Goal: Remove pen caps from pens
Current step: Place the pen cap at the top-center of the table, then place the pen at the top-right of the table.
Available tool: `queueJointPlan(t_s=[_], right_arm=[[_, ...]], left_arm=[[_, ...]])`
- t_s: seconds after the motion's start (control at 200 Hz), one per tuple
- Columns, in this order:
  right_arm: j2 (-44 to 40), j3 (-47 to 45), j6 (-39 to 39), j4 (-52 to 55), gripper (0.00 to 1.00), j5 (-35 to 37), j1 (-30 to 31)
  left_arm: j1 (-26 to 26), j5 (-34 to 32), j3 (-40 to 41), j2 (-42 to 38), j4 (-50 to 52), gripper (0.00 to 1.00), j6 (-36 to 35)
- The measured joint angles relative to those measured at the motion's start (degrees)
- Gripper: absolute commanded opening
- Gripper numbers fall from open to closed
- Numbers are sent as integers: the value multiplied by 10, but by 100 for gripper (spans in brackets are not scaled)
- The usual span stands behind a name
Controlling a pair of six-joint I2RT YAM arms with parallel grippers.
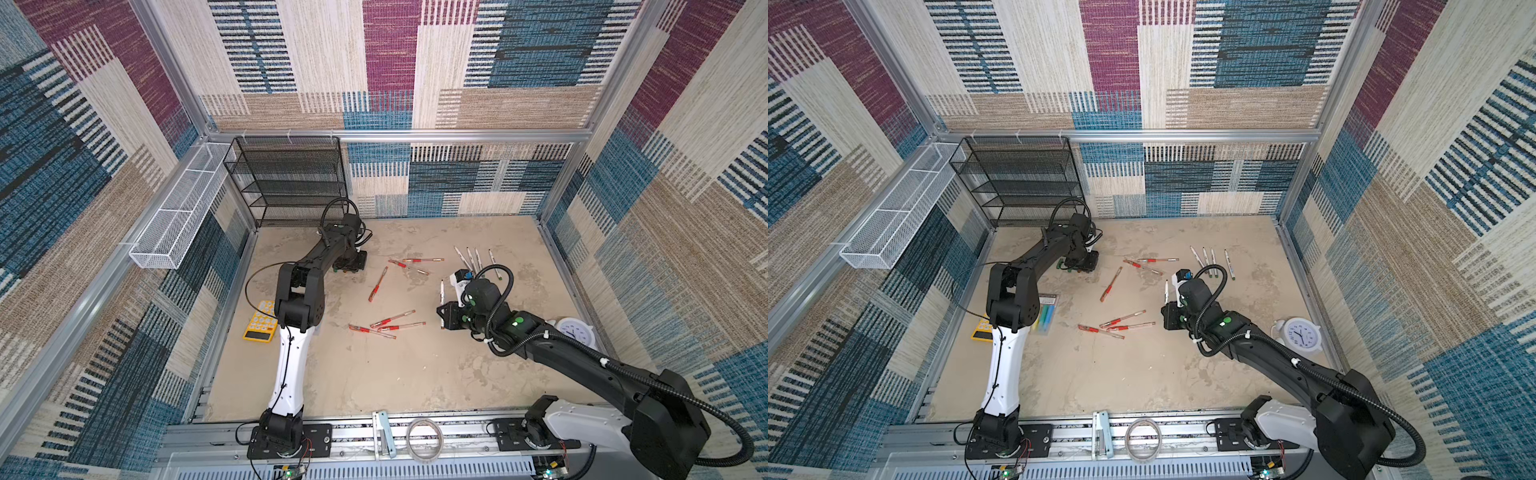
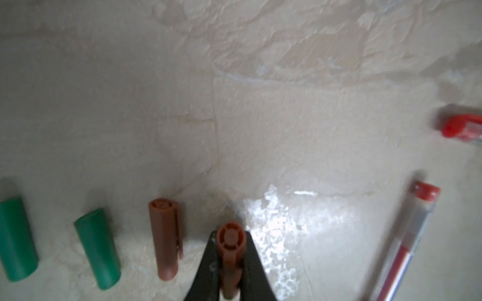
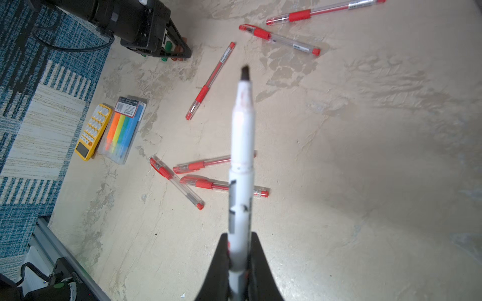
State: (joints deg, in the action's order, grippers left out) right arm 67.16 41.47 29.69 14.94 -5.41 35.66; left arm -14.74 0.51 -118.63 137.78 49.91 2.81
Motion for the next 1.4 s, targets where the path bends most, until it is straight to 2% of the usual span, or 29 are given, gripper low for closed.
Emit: queueJointPlan(t_s=[0.396, 0.611, 0.781, 0.901, 1.172, 1.397], right_arm=[[-11, 8, -3, 21, 0, 4, -4], [5, 44, -29, 33, 0, 7, -9], [27, 79, -61, 46, 0, 9, -33], [61, 122, -89, 68, 0, 7, -71], [180, 245, -164, 102, 2, -17, -142], [316, 378, -228, 147, 3, -20, -186]], left_arm=[[-3, -16, 15, -14, 0, 29, 1], [-4, -16, 34, -83, 0, 37, 5], [-11, 3, 87, -169, -5, 43, 9], [-11, 27, 161, -258, -19, 51, 12], [-10, 72, 376, -459, -85, 76, 5], [-7, 89, 518, -619, -153, 82, -21]])
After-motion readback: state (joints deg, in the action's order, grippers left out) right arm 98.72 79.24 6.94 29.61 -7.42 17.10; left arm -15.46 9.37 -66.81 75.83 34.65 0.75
